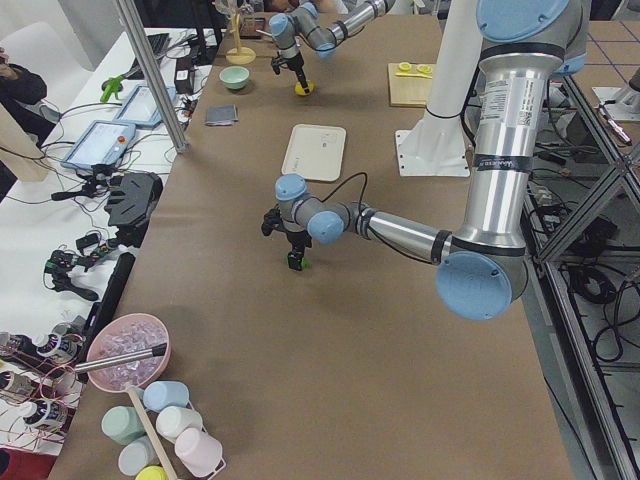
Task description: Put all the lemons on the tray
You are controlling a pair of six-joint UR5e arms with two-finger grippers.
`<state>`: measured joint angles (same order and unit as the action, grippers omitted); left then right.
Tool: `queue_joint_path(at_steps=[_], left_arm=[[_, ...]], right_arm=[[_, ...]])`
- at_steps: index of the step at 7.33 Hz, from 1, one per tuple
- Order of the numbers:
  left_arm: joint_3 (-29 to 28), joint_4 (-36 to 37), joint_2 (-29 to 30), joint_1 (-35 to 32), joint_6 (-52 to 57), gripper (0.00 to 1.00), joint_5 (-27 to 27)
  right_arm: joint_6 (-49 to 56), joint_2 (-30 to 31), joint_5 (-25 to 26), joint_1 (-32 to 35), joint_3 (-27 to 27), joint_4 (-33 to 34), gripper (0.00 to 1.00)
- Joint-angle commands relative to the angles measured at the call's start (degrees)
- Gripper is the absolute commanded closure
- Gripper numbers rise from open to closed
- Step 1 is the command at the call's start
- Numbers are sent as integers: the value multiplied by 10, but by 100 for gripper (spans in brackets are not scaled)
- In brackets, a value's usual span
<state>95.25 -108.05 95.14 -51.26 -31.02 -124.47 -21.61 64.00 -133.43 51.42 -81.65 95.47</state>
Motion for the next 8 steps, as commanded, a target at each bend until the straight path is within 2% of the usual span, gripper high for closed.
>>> queue_joint_path(at_steps=[1, 2, 3, 5, 7, 8], left_arm=[[-9, -1, 7, 0, 1, 3, -2], [-11, -1, 8, 1, 1, 3, -2], [-22, -1, 13, 0, 3, 3, -2], [-51, -1, 33, 0, 12, 3, -2], [-52, -1, 39, -5, 11, 4, -4], [-46, -1, 37, -7, 10, 52, -7]], right_arm=[[2, -2, -4, -1, 1, 0, 65], [2, -6, -4, -1, -2, -2, 83], [2, -7, -3, -3, -2, -21, 87], [2, -33, -2, -6, -11, -73, 86], [5, -65, -8, -30, -20, -155, 86], [6, -72, -9, -42, -37, -157, 86]])
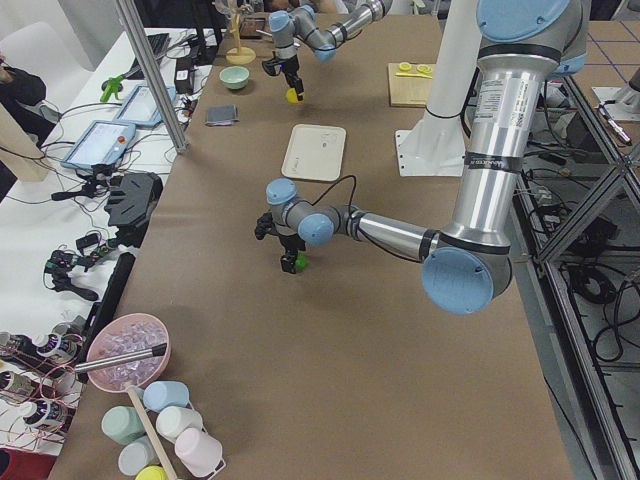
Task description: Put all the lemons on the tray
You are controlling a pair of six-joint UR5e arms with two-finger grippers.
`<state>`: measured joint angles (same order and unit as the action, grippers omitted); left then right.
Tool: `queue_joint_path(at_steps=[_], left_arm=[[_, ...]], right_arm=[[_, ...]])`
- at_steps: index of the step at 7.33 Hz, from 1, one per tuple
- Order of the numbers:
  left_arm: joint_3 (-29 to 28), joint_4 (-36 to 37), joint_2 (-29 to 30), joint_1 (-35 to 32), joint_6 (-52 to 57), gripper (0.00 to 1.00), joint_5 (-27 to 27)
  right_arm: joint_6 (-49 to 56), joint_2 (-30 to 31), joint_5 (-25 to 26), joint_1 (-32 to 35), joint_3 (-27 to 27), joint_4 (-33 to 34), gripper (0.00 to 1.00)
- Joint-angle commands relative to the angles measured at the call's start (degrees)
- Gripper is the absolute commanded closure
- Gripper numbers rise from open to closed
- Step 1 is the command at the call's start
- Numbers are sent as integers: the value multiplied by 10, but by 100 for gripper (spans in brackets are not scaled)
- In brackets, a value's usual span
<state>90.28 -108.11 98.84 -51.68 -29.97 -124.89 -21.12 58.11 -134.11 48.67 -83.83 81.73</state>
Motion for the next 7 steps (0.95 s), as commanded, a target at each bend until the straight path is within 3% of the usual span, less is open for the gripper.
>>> queue_joint_path(at_steps=[1, 5, 7], left_arm=[[14, 0, -7, -7, -4, 100, -4], [42, 28, -6, -103, -4, 100, -150], [96, 85, 20, -98, -19, 100, -158]], right_arm=[[5, -22, -5, -31, -20, -19, 85], [6, -59, 30, -111, -15, -19, 81], [6, -59, 48, -129, -11, -23, 76]])
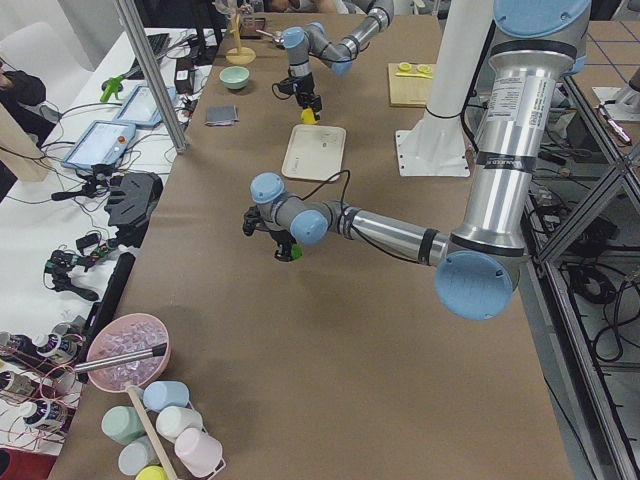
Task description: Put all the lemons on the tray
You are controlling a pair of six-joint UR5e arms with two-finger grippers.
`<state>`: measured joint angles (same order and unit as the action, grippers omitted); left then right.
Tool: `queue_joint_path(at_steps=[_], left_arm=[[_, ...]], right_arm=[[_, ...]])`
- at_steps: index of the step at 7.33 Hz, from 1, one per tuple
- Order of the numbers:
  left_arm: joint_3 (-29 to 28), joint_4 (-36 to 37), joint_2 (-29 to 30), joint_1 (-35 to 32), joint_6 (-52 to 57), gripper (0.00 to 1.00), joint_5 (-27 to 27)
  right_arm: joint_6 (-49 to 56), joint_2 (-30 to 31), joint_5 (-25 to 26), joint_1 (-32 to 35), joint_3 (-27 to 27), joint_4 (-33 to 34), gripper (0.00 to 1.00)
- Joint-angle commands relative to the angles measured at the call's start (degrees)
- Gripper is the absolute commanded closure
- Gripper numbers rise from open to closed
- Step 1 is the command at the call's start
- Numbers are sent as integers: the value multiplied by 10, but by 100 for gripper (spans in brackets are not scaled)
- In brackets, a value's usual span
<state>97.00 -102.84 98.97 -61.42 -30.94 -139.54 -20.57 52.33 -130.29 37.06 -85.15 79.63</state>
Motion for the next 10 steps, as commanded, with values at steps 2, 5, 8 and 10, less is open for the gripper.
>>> queue_joint_path(at_steps=[2, 5, 8, 10], left_arm=[[21, 31, 92, 42, -121, 100, -49], [17, 28, 163, 141, -152, 100, -42], [-31, 23, 250, 204, -209, 100, 5], [-119, -31, 303, 236, -211, 100, 46]], right_arm=[[3, -1, 10, -14, 9, -3, 22], [7, 0, 4, 31, 2, -17, 0], [7, 39, -30, 99, -41, 3, 0], [10, 93, -61, 143, -64, 18, 0]])
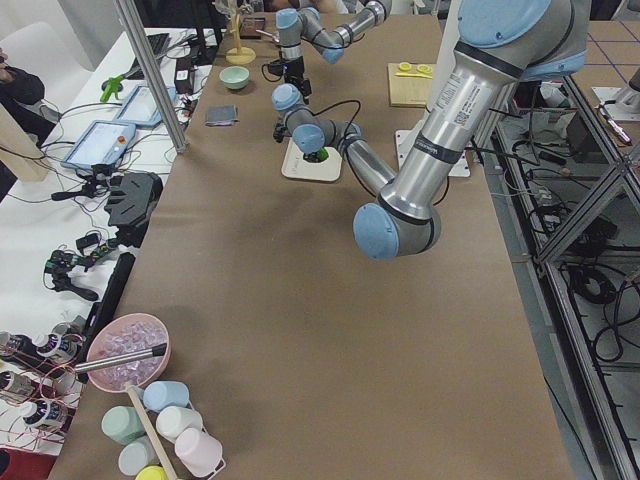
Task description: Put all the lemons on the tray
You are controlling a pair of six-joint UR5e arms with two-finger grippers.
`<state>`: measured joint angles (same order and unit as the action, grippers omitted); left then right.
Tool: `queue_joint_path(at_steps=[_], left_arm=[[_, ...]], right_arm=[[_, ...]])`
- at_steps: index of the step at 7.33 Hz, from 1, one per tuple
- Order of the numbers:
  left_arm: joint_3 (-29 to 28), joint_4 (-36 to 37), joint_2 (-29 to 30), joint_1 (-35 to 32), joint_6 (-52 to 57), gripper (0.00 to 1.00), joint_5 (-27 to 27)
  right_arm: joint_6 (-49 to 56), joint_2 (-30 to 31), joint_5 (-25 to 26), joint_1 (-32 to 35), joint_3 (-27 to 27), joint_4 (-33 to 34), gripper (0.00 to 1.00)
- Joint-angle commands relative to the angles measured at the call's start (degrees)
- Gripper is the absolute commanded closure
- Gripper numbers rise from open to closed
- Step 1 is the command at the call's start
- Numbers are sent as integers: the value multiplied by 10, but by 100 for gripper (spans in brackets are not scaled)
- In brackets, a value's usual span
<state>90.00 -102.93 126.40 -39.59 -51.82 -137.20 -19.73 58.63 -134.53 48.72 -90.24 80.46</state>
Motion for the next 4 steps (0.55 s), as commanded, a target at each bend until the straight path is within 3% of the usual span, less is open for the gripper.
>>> queue_joint_path(at_steps=[1, 4], left_arm=[[-76, -61, 32, 19, -3, 100, 31], [-103, -75, 56, 39, -53, 100, 62]], right_arm=[[7, 56, -23, 38, -27, 11, 0], [82, 106, -25, 101, -31, 21, 0]])
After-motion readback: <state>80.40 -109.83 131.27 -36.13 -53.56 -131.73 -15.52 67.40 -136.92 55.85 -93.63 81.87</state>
